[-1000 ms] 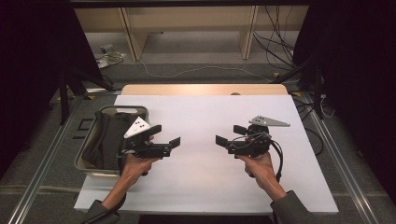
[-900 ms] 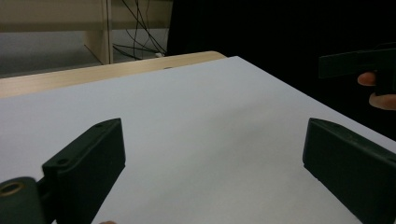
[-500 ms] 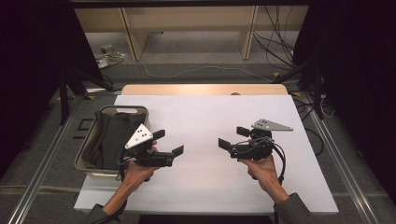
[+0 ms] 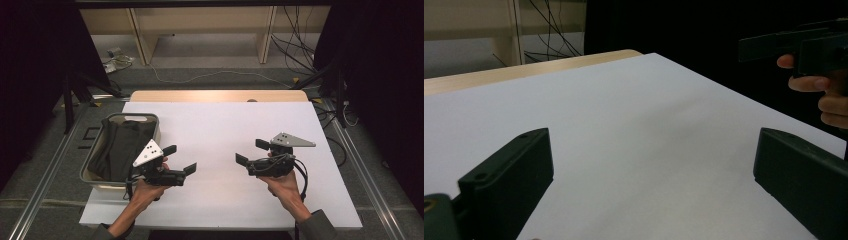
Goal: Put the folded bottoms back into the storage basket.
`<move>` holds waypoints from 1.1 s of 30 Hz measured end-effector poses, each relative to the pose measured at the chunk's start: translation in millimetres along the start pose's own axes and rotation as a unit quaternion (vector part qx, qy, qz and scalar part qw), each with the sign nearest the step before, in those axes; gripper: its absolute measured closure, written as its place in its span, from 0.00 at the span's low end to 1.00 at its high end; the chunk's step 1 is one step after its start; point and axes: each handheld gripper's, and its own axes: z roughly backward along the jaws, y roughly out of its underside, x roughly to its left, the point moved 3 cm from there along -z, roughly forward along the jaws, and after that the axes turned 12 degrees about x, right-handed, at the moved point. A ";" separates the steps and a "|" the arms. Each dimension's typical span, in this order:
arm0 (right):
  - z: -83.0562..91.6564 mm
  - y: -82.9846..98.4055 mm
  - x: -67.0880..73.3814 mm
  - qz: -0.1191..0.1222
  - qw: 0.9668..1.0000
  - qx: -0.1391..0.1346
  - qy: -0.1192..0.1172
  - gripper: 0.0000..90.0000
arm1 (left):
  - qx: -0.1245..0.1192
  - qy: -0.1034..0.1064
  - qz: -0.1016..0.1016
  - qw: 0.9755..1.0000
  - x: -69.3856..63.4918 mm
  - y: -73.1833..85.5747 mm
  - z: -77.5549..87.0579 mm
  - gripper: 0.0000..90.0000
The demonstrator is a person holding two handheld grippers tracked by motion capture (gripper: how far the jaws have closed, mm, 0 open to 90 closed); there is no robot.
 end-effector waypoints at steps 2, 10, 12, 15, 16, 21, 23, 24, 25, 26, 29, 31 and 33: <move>2.0 1.5 1.1 0.008 1.000 -0.002 0.005 0.06 | 0.002 -0.001 -0.008 1.000 -1.4 1.2 0.1 0.03; 6.8 9.6 1.7 0.015 1.000 -0.005 0.013 0.06 | 0.012 0.000 -0.034 0.999 -8.7 3.9 0.7 0.02; 7.5 11.7 2.3 0.018 1.000 -0.002 0.016 0.06 | 0.016 -0.003 -0.039 0.999 -7.8 5.0 1.7 0.01; 9.0 14.0 4.0 0.023 1.000 -0.002 0.019 0.06 | 0.015 -0.003 -0.036 0.999 -7.0 6.0 3.9 0.01; 9.8 14.7 4.8 0.022 1.000 -0.002 0.019 0.06 | 0.013 -0.004 -0.036 0.999 -7.7 6.1 4.9 0.01; 12.5 19.1 6.2 0.030 0.999 -0.003 0.023 0.07 | 0.015 -0.005 -0.043 0.999 -8.3 9.0 8.0 0.01; 13.8 20.9 6.7 0.030 0.999 -0.001 0.026 0.07 | 0.016 -0.005 -0.041 0.999 -8.0 10.2 8.9 0.01; 14.4 21.9 6.7 0.031 0.999 -0.002 0.026 0.07 | 0.016 -0.006 -0.041 0.999 -8.1 10.6 9.6 0.01; 15.0 23.1 6.8 0.030 0.999 -0.002 0.026 0.07 | 0.016 -0.006 -0.043 0.999 -8.2 11.0 10.3 0.01; 15.4 24.4 6.8 0.029 0.999 -0.001 0.027 0.07 | 0.017 -0.006 -0.045 0.999 -8.2 11.5 11.2 0.01; 16.3 29.3 5.9 0.032 0.999 -0.001 0.031 0.07 | 0.017 -0.007 -0.044 0.999 -7.3 13.5 12.2 0.00; 16.7 32.8 5.8 0.031 0.999 0.001 0.035 0.07 | 0.020 -0.005 -0.038 0.999 -6.3 15.4 12.8 0.00; 18.4 36.4 6.1 0.033 0.999 0.002 0.036 0.07 | 0.021 -0.002 -0.036 0.999 -6.4 16.9 12.6 0.00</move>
